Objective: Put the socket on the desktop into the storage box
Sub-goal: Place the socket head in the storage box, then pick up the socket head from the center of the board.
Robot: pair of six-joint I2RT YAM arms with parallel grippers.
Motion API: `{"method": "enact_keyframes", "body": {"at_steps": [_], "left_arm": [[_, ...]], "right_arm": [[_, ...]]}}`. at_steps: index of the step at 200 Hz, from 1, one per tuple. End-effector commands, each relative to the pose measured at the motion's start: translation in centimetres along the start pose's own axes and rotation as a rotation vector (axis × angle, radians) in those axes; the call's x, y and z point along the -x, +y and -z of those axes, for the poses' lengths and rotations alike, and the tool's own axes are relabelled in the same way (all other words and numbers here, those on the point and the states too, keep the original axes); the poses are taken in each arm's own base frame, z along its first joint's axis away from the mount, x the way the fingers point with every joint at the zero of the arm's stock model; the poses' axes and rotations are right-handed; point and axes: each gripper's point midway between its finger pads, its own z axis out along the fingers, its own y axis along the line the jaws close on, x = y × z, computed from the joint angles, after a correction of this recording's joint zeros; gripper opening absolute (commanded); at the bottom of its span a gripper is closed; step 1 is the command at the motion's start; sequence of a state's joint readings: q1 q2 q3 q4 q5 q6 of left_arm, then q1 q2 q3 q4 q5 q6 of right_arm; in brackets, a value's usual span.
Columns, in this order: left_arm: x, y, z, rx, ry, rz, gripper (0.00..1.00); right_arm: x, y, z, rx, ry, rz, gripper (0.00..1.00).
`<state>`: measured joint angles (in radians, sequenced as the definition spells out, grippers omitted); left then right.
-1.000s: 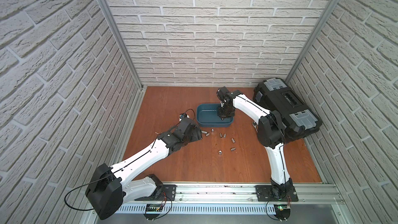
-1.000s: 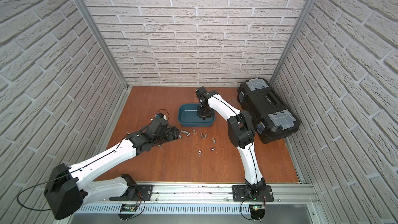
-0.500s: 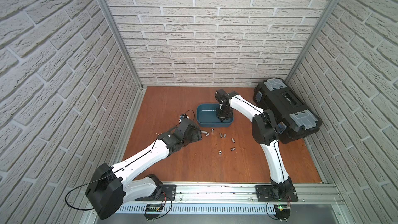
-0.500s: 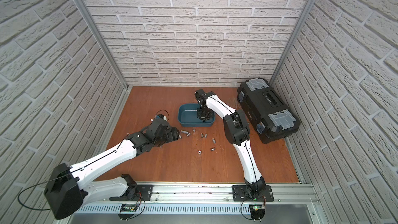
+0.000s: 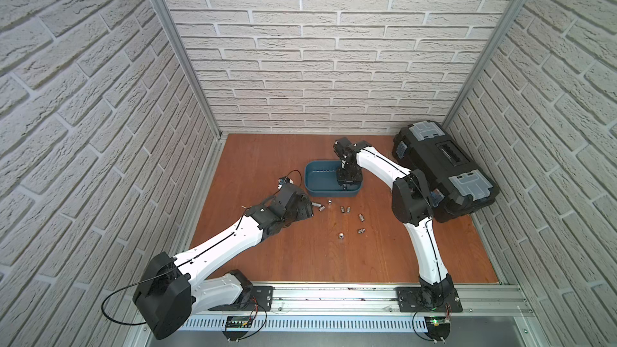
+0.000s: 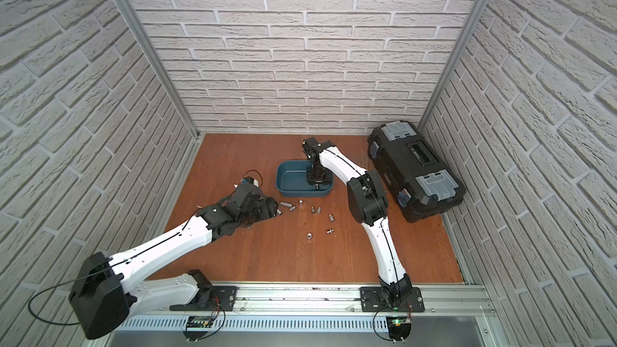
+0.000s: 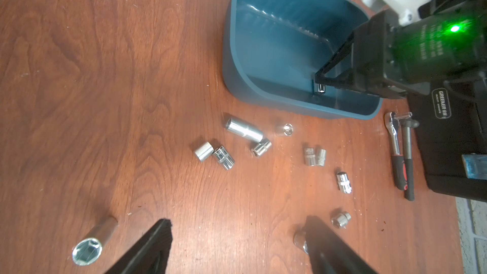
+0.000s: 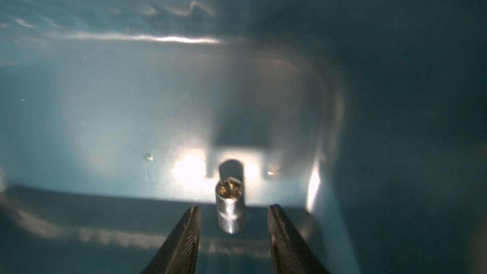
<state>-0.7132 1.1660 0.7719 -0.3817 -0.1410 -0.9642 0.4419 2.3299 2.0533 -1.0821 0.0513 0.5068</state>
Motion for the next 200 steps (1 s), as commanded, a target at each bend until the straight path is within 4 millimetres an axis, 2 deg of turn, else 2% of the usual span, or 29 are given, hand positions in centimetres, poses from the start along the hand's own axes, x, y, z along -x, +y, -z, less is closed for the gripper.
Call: {"method": "enact_keyframes", "body": {"at_steps": [1,37,38,45,49,62,72,77,136,164,200], "left_arm": [[0.5,-0.1,0.2,-0.013,-0.02,-0.001,0.84],[0.7,-0.3,0.5,-0.016,-0.022,-0.015,0.84],[0.7,-0.3,0.5,-0.016,-0.021,-0.016,0.84],[0.8,-0.5,0.6,-0.019,-0.023,-0.017,0.84],[0.8,-0.5,0.6,-0.019,-0.023,-0.02,0.84],[0.9,-0.6,0.6,-0.021,-0.022,-0.023,0.84],[1.0,-0.8,0.7,-0.027,-0.024,-0.026,0.83],[1.0,-0.8,0.7,-0.026,-0.021,-0.028,0.83],[0.4,-2.7,0.9,0.004,0.014,-0.165,0.83],[-0.3,-4.5,0.7,0.006,0.038,-0.242,0.83],[-1.8,-6.7,-0.2,-0.011,0.078,-0.32,0.83]], "right_arm": [[0.9,-0.9,5.1,-0.015,-0.103,0.006,0.47],[0.7,-1.0,8.7,-0.005,-0.2,0.05,0.51],[0.7,-1.0,8.7,-0.006,-0.201,0.051,0.53],[0.5,-1.0,9.2,-0.001,-0.214,0.059,0.96],[0.5,-1.1,9.5,-0.001,-0.222,0.058,1.0],[0.1,-1.2,10.3,0.016,-0.239,0.062,1.0],[-0.3,-1.1,10.5,0.034,-0.246,0.07,0.96],[-0.4,-1.2,11.9,0.054,-0.277,0.067,0.96],[-3.6,-2.0,16.6,0.156,-0.411,0.123,0.97],[-6.4,-1.7,16.7,0.219,-0.385,0.203,0.96],[-10.0,-3.3,15.6,0.215,-0.329,0.205,0.88]]}}
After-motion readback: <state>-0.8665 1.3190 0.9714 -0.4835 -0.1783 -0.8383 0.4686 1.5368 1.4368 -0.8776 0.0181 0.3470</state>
